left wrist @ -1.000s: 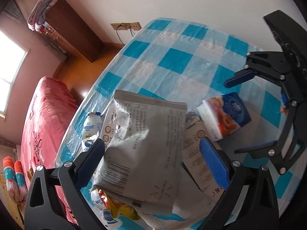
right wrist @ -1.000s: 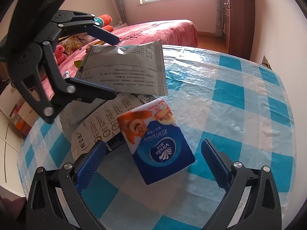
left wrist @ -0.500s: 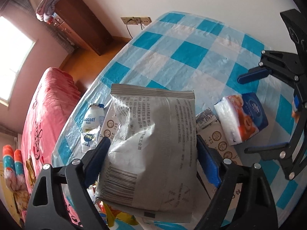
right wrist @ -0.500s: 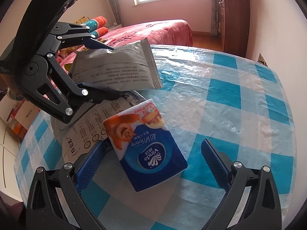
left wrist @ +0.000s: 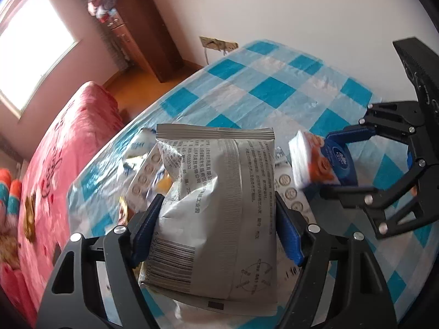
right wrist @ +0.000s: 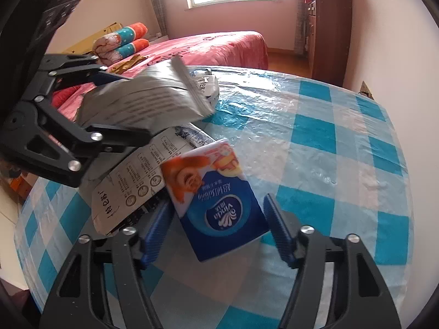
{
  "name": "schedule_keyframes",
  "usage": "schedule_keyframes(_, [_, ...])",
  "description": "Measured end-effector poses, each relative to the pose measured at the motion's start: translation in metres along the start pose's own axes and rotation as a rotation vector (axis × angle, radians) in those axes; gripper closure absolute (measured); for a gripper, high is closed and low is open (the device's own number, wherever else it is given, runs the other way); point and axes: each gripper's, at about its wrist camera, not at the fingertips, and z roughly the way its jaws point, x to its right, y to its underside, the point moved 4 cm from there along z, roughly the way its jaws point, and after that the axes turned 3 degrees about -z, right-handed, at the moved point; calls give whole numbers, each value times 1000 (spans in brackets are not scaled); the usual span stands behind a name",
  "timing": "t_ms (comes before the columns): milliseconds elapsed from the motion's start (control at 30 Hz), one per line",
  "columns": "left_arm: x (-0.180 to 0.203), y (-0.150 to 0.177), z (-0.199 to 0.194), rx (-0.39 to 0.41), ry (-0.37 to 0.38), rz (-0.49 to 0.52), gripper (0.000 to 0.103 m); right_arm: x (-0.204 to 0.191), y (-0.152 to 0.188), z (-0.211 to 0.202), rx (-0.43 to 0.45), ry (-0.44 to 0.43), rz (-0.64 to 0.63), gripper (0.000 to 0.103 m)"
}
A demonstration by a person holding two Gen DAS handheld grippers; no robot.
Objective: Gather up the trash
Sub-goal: 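Grasp the grey paper bag with the left tool while the right tool grasps the blue tissue box, then carry both items to the orange bucket and open both tools over it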
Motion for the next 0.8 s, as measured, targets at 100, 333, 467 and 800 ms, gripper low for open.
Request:
schedule_keyframes(100, [-5,13,-13,35,17,-69,27,-3,4,-7,5,12,24,49])
schedule_keyframes(333, [-10,49,-52,135,49,-179,27,-15,14,-22,8,42,60,50])
schedule_keyframes(467, [-13,76,-75,177,45,-236,27,-26,19,-32,3,60,65,50])
schedule_keyframes(800, [-20,152,-115,204,-10,-380,27,-75,26,-55,-36,28,43,50])
